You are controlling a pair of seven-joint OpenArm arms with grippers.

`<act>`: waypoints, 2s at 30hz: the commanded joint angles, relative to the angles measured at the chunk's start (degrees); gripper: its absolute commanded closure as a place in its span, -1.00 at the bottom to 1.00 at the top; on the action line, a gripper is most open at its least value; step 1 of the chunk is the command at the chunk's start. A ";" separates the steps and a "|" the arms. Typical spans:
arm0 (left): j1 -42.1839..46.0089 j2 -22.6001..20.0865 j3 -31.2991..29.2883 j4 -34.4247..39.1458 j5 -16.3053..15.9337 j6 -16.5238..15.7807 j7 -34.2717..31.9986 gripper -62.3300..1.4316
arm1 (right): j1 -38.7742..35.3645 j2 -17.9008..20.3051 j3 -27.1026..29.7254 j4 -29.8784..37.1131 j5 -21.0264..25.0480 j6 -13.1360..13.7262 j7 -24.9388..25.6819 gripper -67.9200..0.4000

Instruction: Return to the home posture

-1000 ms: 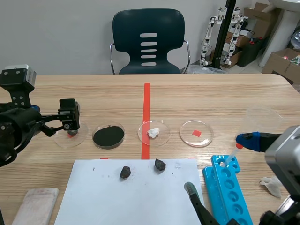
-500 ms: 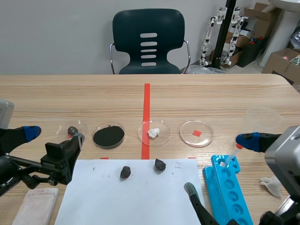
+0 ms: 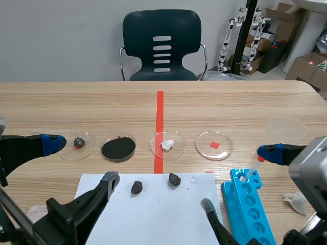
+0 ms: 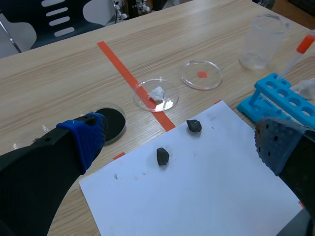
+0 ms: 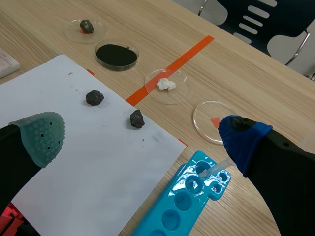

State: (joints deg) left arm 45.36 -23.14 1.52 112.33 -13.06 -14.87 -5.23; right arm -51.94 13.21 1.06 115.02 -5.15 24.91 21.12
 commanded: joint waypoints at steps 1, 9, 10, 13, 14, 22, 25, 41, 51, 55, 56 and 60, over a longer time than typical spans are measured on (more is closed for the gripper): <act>0.59 0.44 0.00 0.90 -0.61 -0.02 -0.98 -1.00 | 0.39 0.59 0.24 0.55 0.61 0.02 1.05 -1.00; 1.14 0.55 -0.70 1.14 -0.57 -2.91 -0.81 -1.00 | 0.39 0.59 0.24 0.55 0.61 0.02 1.05 -1.00; 1.14 0.52 -0.70 1.14 -0.55 -2.91 -0.81 -1.00 | 0.39 0.59 0.24 0.55 0.61 0.02 1.05 -1.00; 1.14 0.52 -0.68 1.14 0.55 -2.89 -0.81 -1.00 | 0.39 0.59 0.24 0.55 0.61 0.02 1.05 -1.00; 1.14 0.52 -0.68 1.14 0.94 -2.89 -0.79 -1.00 | 0.39 0.59 0.24 0.55 0.61 0.02 1.05 -1.00; 1.14 0.52 -0.70 1.14 0.90 -2.82 -0.76 -1.00 | 0.39 0.59 0.24 0.55 0.61 0.02 1.05 -1.00; 1.14 0.52 -0.70 1.14 0.90 -2.71 -0.76 -1.00 | 0.39 0.59 0.24 0.55 0.61 0.02 1.05 -1.00; 1.14 0.52 -0.68 1.14 0.87 -2.69 -0.76 -1.00 | 0.39 0.59 0.24 0.55 0.61 0.02 1.05 -1.00; 1.14 0.52 -0.68 1.14 0.87 -2.71 -0.76 -1.00 | 0.39 0.59 0.24 0.55 0.61 0.02 1.05 -1.00; 1.11 0.52 -0.68 1.14 0.87 -2.54 -0.79 -1.00 | 0.39 0.59 0.24 0.55 0.61 0.02 1.05 -1.00; 1.11 0.52 -0.68 1.14 0.87 -2.40 -0.79 -1.00 | 0.39 0.59 0.24 0.55 0.61 0.02 1.05 -1.00; 1.11 0.52 -0.68 1.14 0.87 -2.43 -0.79 -1.00 | 0.39 0.59 0.24 0.55 0.61 0.02 1.05 -1.00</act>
State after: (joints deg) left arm 46.65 -23.00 0.99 113.12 -11.60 -17.63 -4.99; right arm -51.94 13.21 1.06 115.02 -5.15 24.91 21.12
